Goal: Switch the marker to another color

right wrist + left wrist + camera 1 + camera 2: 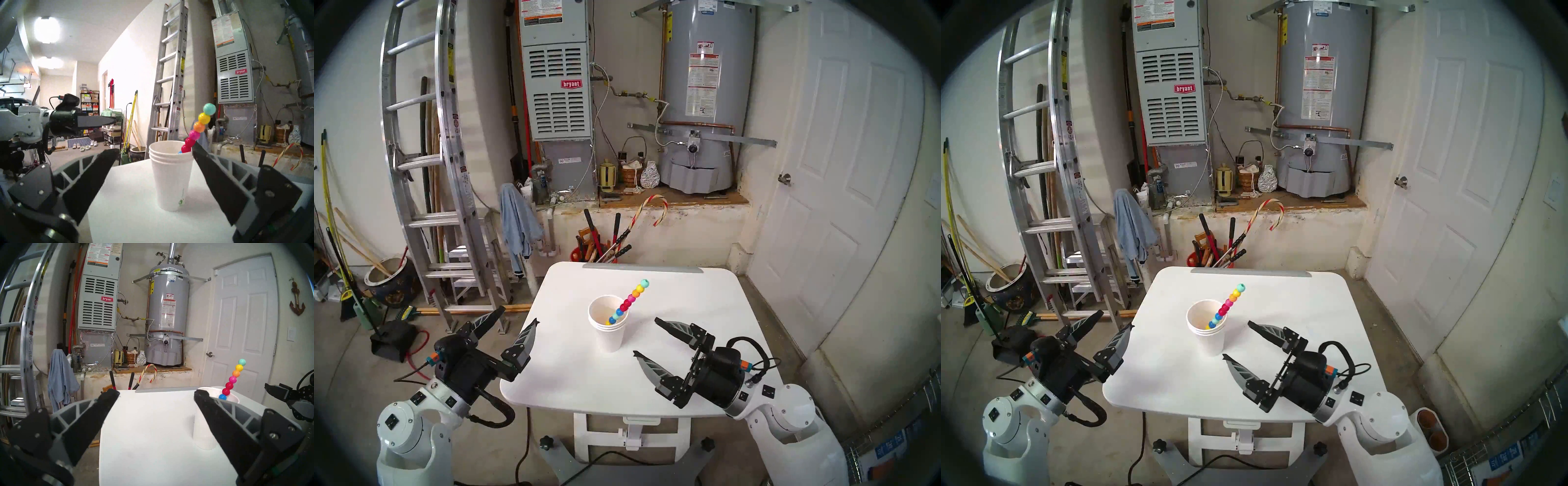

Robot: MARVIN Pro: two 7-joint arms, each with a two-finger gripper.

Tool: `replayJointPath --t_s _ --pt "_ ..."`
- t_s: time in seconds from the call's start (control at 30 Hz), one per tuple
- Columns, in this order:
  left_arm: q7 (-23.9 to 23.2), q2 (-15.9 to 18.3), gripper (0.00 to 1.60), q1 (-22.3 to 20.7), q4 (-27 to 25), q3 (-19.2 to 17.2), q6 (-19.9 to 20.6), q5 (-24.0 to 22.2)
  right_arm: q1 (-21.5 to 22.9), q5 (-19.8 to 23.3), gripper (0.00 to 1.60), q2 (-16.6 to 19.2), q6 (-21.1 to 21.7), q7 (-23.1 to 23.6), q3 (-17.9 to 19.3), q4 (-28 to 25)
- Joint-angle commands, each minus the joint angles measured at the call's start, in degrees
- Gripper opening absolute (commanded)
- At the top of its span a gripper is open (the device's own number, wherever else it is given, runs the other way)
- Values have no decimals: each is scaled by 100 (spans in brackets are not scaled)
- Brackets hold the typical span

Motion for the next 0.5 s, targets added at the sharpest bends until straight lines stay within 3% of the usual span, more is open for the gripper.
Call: replayJointPath --t_s 0.0,0.47 --pt "-27 16 160 -41 -74 -73 -14 -71 382 -43 160 -248 -23 -131 -198 -53" --pt "-105 11 160 -85 -90 -140 29 -80 676 -84 160 -338 -2 -263 -391 199"
